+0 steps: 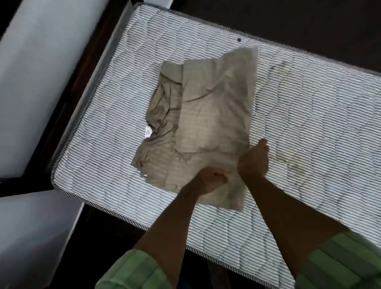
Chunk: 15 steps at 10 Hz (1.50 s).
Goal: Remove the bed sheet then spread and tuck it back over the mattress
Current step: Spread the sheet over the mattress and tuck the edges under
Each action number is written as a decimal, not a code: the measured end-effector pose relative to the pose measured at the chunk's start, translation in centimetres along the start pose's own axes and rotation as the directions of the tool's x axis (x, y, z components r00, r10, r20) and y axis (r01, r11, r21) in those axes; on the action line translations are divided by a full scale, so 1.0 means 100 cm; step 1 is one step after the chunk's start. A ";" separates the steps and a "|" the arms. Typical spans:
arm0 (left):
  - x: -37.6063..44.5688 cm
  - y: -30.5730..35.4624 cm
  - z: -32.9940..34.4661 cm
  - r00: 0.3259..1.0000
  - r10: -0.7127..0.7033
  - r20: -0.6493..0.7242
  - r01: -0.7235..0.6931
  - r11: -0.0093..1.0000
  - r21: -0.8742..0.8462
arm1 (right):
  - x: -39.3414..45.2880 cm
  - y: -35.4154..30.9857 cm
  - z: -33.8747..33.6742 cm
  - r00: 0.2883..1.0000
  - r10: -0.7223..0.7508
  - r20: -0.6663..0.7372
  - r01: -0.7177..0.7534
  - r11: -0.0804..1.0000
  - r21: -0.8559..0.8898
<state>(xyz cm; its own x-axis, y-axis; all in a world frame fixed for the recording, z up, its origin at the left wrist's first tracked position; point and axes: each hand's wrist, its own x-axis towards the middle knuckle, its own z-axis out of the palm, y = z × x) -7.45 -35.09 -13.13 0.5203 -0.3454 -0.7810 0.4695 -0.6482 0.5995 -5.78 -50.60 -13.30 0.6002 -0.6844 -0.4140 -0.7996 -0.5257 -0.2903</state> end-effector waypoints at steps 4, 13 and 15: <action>0.023 -0.063 -0.042 0.816 -0.056 -0.576 0.197 0.963 0.185 | -0.010 0.005 0.077 0.684 -0.488 0.541 0.570 0.821 0.021; 0.069 0.050 0.090 0.884 0.343 -0.317 -0.239 0.915 0.324 | 0.067 0.089 -0.032 0.996 -0.018 0.093 -0.003 0.977 0.215; 0.075 0.084 0.136 0.933 0.319 -0.167 -0.260 0.918 0.300 | 0.095 0.177 -0.070 0.966 0.259 0.000 -0.241 0.899 0.365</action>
<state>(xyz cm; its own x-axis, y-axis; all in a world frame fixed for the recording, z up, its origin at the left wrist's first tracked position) -9.33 -52.37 -16.35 0.7546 -0.4155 -0.5079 0.0815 -0.7087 0.7008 -14.13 -69.99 -16.30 0.3727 -0.7970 -0.4753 -0.8707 -0.1231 -0.4762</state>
